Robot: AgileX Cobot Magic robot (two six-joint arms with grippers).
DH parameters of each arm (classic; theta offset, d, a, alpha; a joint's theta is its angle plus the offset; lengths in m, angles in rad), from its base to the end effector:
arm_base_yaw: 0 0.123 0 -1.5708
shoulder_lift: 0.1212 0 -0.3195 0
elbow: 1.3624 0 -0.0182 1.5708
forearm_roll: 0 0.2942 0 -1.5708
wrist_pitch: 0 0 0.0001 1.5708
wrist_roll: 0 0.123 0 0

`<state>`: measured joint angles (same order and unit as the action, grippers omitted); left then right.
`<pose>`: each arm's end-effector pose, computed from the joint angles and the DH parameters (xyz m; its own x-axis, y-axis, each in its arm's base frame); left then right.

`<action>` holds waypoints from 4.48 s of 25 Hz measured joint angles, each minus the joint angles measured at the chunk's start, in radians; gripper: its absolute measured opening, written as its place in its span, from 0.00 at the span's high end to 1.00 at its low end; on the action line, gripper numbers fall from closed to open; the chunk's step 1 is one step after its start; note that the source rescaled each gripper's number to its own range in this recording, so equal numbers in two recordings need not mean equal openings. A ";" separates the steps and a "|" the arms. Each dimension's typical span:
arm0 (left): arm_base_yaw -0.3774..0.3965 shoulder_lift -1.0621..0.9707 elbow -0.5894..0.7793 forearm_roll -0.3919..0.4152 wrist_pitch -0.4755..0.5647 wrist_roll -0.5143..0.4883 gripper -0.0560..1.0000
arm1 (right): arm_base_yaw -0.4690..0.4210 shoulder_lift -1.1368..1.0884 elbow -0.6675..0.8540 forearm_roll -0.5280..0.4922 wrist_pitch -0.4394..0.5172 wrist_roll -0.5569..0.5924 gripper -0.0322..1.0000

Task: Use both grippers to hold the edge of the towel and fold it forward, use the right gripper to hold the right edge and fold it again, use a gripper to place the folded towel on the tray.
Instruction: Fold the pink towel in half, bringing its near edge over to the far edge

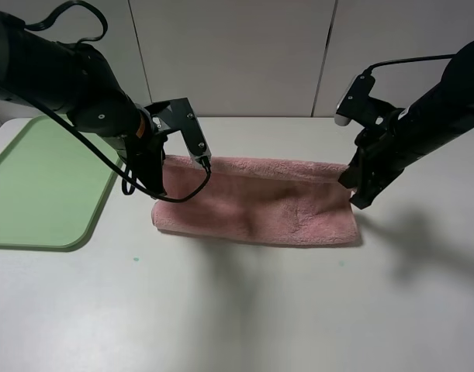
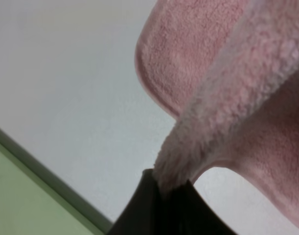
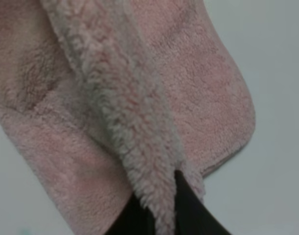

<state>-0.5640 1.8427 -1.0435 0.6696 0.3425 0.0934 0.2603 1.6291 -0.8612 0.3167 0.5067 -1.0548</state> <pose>0.3716 -0.2047 0.1394 -0.2377 0.9256 -0.2944 0.7875 0.3611 0.4995 0.3285 0.1068 0.1546 -0.4157 -0.8270 -0.3784 -0.8447 0.5053 -0.1766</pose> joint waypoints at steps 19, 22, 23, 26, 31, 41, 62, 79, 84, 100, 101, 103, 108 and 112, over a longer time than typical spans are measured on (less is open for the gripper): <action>0.009 0.001 0.000 0.008 -0.024 0.000 0.16 | -0.008 0.000 0.000 -0.014 -0.082 0.120 0.01; 0.009 0.001 0.000 0.008 -0.026 0.000 0.15 | -0.008 0.000 0.000 -0.014 -0.084 0.125 0.00; 0.009 0.001 0.000 0.008 -0.026 0.000 0.15 | -0.008 0.000 0.000 -0.014 -0.082 0.127 0.00; 0.009 0.001 0.000 0.008 -0.027 -0.007 0.15 | -0.008 0.000 0.000 -0.014 -0.069 0.134 0.00; 0.009 0.001 0.000 0.008 -0.029 -0.041 0.14 | -0.008 0.000 0.000 -0.014 -0.028 0.145 0.00; 0.009 0.001 0.000 0.009 -0.015 -0.144 0.03 | -0.008 0.000 0.000 -0.014 -0.015 0.145 0.00; 0.009 0.001 0.000 0.009 -0.055 -0.187 0.00 | -0.008 0.000 0.000 -0.003 -0.011 0.194 0.00; 0.009 0.001 0.000 0.009 -0.059 -0.188 0.00 | -0.008 0.000 0.000 0.011 -0.047 0.206 0.00; 0.009 0.001 0.000 0.009 -0.059 -0.191 0.00 | -0.008 0.000 0.000 0.027 -0.022 0.208 0.00; 0.009 0.001 0.000 0.009 -0.056 -0.206 0.00 | -0.008 0.000 0.000 0.027 -0.012 0.208 0.00; 0.009 0.001 0.000 0.009 -0.044 -0.208 0.00 | -0.008 0.000 0.000 0.027 -0.012 0.208 0.00; 0.009 -0.011 0.000 0.009 -0.008 -0.229 0.00 | -0.008 0.000 0.000 0.027 -0.012 0.208 0.00; 0.009 -0.112 0.001 -0.008 0.109 -0.296 0.00 | -0.008 0.000 0.000 0.027 -0.014 0.208 0.00; 0.009 -0.216 0.005 -0.066 0.215 -0.304 0.00 | -0.008 0.000 0.000 0.027 -0.017 0.208 0.00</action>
<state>-0.5547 1.6267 -1.0388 0.6033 0.5576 -0.2110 0.2521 1.6291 -0.8612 0.3434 0.4901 -0.8464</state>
